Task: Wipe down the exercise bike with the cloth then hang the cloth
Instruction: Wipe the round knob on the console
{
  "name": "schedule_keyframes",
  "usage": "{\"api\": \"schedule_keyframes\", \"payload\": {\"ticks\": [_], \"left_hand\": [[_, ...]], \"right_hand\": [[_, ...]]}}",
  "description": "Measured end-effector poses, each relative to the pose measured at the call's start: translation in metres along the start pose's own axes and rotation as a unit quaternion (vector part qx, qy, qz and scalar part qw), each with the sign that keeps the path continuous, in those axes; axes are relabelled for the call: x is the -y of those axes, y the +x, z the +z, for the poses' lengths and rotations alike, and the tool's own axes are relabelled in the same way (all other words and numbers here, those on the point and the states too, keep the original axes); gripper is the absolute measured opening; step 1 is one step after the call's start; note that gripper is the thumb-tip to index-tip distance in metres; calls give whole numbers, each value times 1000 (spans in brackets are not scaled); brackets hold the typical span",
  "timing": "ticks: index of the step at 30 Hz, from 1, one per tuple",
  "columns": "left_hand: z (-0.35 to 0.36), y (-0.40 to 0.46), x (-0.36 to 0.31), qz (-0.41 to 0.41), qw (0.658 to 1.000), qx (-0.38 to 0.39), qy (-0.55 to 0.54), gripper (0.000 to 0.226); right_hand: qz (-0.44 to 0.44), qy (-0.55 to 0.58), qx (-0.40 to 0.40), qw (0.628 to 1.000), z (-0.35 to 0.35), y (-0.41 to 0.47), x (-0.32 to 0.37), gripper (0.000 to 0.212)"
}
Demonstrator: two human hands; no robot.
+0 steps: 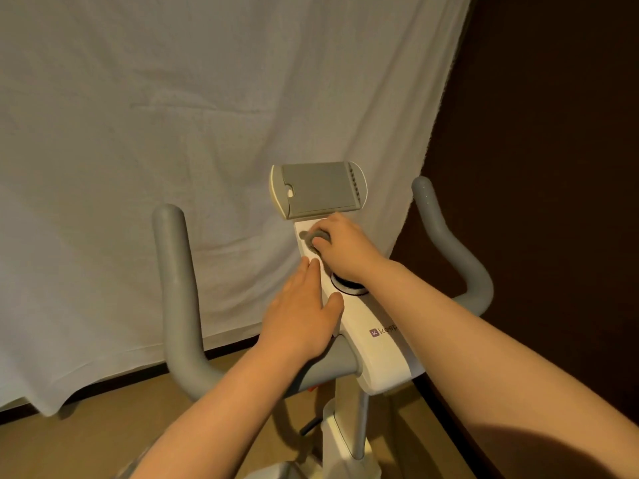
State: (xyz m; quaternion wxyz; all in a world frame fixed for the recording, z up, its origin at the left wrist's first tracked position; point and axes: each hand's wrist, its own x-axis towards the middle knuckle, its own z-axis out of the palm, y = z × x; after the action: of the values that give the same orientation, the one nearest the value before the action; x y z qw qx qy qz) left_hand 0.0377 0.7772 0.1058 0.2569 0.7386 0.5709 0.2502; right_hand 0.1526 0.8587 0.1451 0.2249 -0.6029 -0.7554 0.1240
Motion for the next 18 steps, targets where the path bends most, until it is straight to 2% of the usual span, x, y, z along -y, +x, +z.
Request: {"api": "schedule_keyframes", "payload": {"ticks": [2, 5, 7, 10, 12, 18], "left_hand": [[-2, -1, -1, -6, 1000, 6, 1, 69], [-2, -2, 0, 3, 1000, 4, -6, 67], [-2, -2, 0, 5, 1000, 5, -6, 67], [-2, -3, -1, -10, 1000, 15, 2, 69], [-2, -3, -2, -9, 1000, 19, -1, 69], [-6, -4, -5, 4, 1000, 15, -11, 65]], "right_hand": [[26, 14, -20, 999, -2, 0, -11, 25], [121, 63, -93, 986, -3, -9, -24, 28], [151, 86, -137, 975, 4, -30, -14, 30], [161, 1, -176, 971, 12, -78, -1, 32], [162, -42, -179, 970, 11, -96, -2, 32], [177, -37, -143, 973, 6, -77, 2, 32]]}}
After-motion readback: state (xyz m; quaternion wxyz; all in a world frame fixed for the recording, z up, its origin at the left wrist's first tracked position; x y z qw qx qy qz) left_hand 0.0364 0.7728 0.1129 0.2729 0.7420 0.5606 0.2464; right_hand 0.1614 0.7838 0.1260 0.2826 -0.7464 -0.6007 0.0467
